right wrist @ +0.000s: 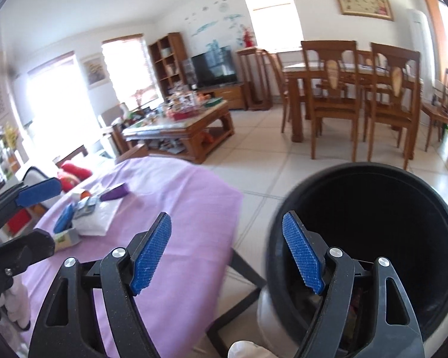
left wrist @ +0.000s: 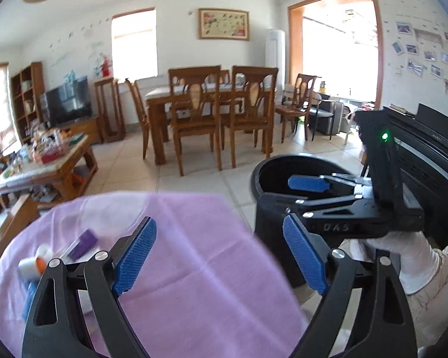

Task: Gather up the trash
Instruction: 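Grasp the blue wrapper with the left tool while the right tool approaches the black snack box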

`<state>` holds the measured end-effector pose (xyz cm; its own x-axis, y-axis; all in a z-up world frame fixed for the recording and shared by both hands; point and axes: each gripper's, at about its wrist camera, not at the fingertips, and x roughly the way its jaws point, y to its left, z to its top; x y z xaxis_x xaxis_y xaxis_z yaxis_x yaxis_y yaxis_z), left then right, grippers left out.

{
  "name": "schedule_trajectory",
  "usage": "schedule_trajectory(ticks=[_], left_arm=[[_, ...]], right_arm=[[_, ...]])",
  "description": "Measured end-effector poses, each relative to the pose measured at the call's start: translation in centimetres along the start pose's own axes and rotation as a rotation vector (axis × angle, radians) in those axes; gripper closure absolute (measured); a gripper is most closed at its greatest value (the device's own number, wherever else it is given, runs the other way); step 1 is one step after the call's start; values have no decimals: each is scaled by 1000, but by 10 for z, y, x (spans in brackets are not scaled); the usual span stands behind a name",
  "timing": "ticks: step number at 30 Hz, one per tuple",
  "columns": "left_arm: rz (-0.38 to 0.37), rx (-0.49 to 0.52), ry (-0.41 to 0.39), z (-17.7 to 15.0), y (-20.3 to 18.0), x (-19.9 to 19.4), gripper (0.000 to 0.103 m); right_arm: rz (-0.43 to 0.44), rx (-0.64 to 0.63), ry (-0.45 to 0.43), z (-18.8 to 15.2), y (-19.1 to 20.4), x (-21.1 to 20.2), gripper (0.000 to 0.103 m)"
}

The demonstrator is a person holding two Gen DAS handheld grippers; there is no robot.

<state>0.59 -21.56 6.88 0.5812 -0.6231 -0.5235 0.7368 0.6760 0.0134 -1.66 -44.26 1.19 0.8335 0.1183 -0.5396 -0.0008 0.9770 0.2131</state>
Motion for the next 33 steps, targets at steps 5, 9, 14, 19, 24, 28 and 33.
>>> schedule_trajectory(ticks=[5, 9, 14, 19, 24, 28, 33], left_arm=[[44, -50, 70, -28, 62, -14, 17], [104, -88, 128, -51, 123, -27, 17], [161, -167, 157, -73, 190, -41, 17], [126, -124, 237, -85, 225, -31, 18], [77, -64, 304, -100, 239, -24, 21], [25, -60, 315, -106, 243, -21, 32], [-11, -101, 343, -105, 250, -9, 46]], right_arm=[[89, -130, 53, 6, 57, 26, 27], [143, -228, 94, 7, 99, 41, 27], [198, -311, 147, 5, 141, 62, 27], [226, -358, 182, 6, 171, 82, 27], [274, -344, 212, 15, 186, 99, 27], [309, -339, 240, 19, 196, 113, 27], [354, -309, 284, 24, 208, 135, 27]])
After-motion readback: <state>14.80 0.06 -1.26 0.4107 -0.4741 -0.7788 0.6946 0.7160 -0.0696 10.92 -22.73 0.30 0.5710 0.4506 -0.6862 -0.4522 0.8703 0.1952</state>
